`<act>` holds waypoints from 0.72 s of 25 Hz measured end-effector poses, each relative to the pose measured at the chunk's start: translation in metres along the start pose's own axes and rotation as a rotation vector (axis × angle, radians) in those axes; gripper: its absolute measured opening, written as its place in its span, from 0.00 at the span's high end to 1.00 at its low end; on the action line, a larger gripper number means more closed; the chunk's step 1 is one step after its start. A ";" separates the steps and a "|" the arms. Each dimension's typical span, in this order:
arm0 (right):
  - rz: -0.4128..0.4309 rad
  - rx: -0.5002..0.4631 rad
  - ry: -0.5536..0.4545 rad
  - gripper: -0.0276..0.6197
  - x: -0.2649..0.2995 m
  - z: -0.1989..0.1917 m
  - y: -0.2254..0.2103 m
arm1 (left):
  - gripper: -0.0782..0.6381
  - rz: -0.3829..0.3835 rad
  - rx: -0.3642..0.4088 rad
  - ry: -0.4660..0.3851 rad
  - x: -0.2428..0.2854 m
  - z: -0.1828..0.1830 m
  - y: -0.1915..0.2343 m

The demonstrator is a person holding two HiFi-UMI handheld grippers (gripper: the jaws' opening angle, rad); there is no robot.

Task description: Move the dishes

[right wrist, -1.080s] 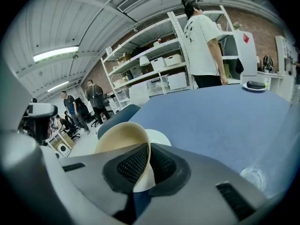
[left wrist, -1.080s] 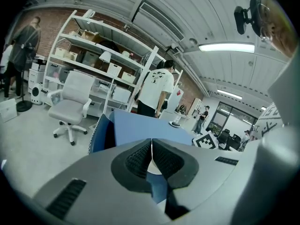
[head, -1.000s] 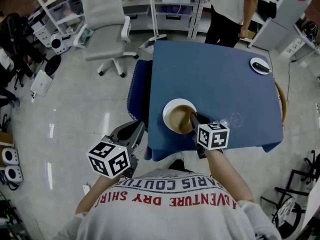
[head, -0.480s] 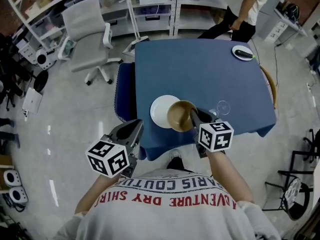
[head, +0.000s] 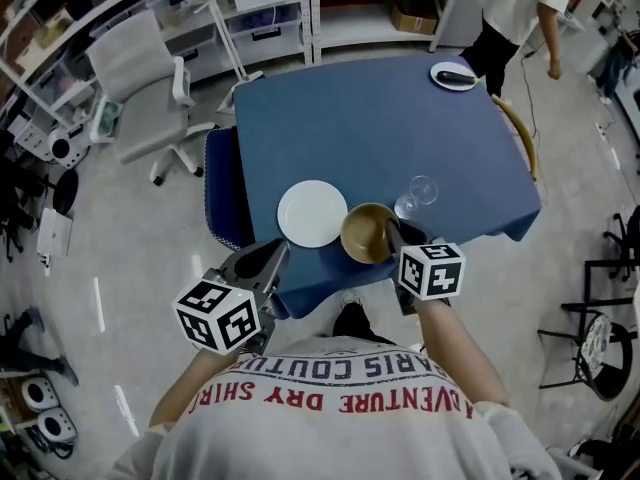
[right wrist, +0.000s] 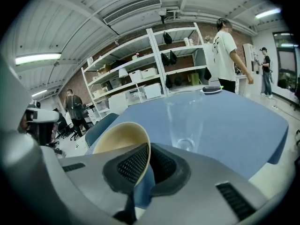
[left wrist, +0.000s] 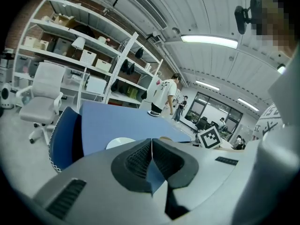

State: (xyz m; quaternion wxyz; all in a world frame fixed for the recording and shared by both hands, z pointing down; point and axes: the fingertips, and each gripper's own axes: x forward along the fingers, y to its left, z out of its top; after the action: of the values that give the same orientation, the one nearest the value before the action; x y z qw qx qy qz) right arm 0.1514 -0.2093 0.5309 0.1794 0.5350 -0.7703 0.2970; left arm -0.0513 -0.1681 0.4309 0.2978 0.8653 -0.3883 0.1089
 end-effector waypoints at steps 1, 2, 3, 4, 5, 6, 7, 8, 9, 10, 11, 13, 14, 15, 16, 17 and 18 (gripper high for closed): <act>-0.009 0.006 0.008 0.91 0.000 -0.005 -0.004 | 0.85 -0.004 0.001 0.006 0.002 -0.001 -0.002; -0.017 0.013 0.017 0.91 0.000 -0.009 -0.008 | 0.85 -0.008 0.003 0.012 0.005 -0.002 -0.003; -0.023 0.020 0.025 0.91 0.001 -0.013 -0.011 | 0.85 -0.011 0.004 0.017 0.006 -0.003 -0.003; -0.027 0.027 0.033 0.91 0.002 -0.016 -0.012 | 0.85 -0.014 0.006 0.022 0.007 -0.003 -0.003; -0.029 0.034 0.039 0.91 0.004 -0.018 -0.014 | 0.85 -0.015 0.007 0.026 0.008 -0.004 -0.002; -0.030 0.043 0.045 0.91 0.006 -0.020 -0.015 | 0.85 -0.016 0.008 0.030 0.009 -0.004 -0.002; -0.032 0.052 0.049 0.91 0.007 -0.021 -0.016 | 0.85 -0.017 0.008 0.034 0.010 -0.005 -0.002; -0.035 0.062 0.052 0.91 0.009 -0.022 -0.017 | 0.85 -0.017 0.009 0.037 0.011 -0.005 -0.001; -0.040 0.072 0.053 0.91 0.009 -0.023 -0.019 | 0.85 -0.018 0.009 0.041 0.011 -0.006 -0.002; -0.046 0.081 0.053 0.91 0.010 -0.024 -0.022 | 0.85 -0.018 0.011 0.043 0.012 -0.006 -0.002; -0.051 0.086 0.052 0.91 0.010 -0.024 -0.023 | 0.85 -0.018 0.013 0.045 0.012 -0.006 -0.002; -0.050 0.090 0.047 0.91 0.010 -0.023 -0.024 | 0.85 -0.017 0.018 0.047 0.012 -0.006 -0.002; -0.043 0.090 0.044 0.91 0.010 -0.022 -0.024 | 0.85 -0.018 0.019 0.047 0.012 -0.005 -0.002; -0.036 0.091 0.043 0.89 0.010 -0.021 -0.023 | 0.85 -0.018 0.020 0.047 0.013 -0.005 -0.003; -0.030 0.092 0.045 0.84 0.010 -0.021 -0.023 | 0.85 -0.020 0.020 0.048 0.014 -0.005 -0.003; -0.028 0.089 0.048 0.76 0.009 -0.020 -0.023 | 0.85 -0.021 0.020 0.049 0.014 -0.004 -0.005; -0.030 0.081 0.051 0.71 0.008 -0.020 -0.024 | 0.85 -0.023 0.019 0.050 0.015 -0.005 -0.006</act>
State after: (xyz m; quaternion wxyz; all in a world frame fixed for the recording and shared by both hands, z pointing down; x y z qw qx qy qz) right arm 0.1698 -0.2077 0.5574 0.1817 0.5454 -0.7448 0.3388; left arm -0.0363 -0.1714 0.4386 0.3004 0.8696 -0.3694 0.1309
